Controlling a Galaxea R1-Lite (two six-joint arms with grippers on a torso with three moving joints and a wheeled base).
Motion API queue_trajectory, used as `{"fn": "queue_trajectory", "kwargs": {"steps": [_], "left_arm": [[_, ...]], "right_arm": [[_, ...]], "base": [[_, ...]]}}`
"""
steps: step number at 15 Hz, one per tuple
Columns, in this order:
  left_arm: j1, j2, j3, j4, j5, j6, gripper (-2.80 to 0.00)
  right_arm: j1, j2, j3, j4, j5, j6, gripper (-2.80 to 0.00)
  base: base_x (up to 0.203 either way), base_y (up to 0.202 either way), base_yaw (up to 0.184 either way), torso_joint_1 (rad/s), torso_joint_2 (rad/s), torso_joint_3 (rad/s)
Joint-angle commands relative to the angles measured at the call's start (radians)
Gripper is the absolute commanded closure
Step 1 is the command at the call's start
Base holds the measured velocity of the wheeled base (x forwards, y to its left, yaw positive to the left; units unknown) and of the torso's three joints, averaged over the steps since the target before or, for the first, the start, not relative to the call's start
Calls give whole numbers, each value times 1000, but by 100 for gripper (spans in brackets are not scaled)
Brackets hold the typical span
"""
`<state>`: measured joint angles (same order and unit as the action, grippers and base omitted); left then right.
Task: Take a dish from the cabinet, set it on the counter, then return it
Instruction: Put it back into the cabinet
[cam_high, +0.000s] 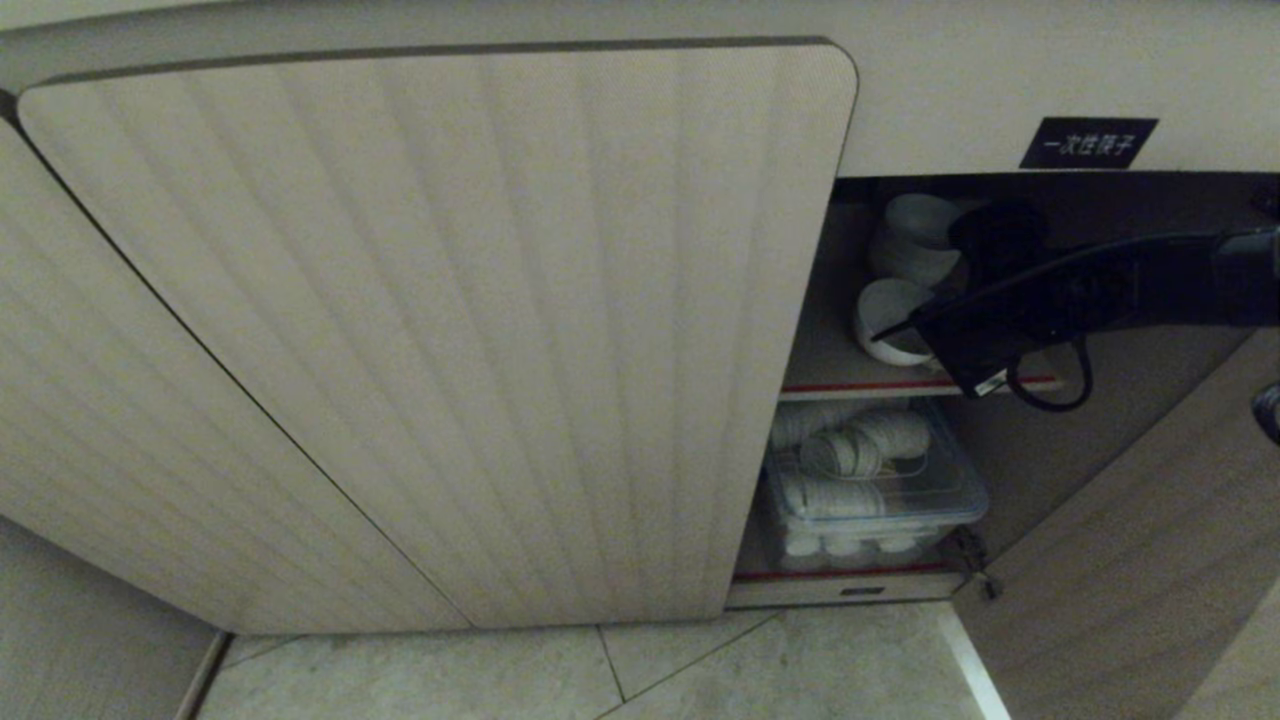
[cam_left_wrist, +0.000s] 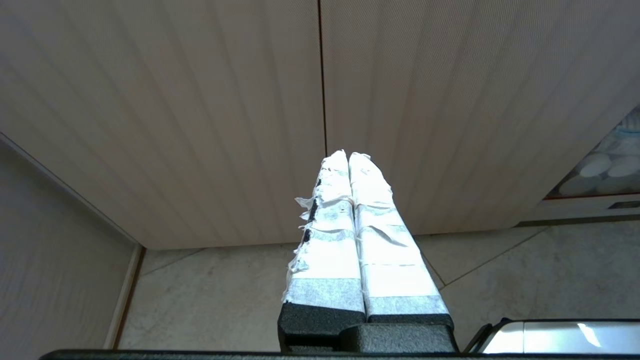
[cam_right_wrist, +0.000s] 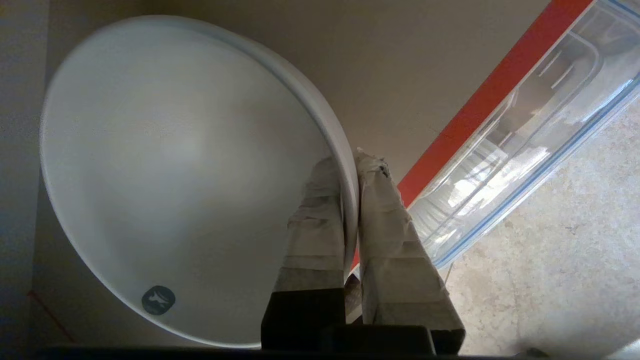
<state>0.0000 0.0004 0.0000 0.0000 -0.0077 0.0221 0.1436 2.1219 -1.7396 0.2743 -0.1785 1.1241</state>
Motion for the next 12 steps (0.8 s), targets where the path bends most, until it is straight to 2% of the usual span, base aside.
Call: {"fn": "queue_trajectory", "kwargs": {"steps": [1,2,3,12], "left_arm": [[0,0,0,0,0,1,0],[0,0,0,0,0,0,0],[0,0,0,0,0,0,0],[0,0,0,0,0,0,0]], "right_arm": [[1,1,0,0,-1,5,0],[1,1,0,-1,-2,6,0],[1,1,0,-1,-2,6,-280],[1,3,-6,-26,-16,5,-280]], "base": [[0,0,0,0,0,0],[0,0,0,0,0,0],[0,0,0,0,0,0],[0,0,0,0,0,0]]}}
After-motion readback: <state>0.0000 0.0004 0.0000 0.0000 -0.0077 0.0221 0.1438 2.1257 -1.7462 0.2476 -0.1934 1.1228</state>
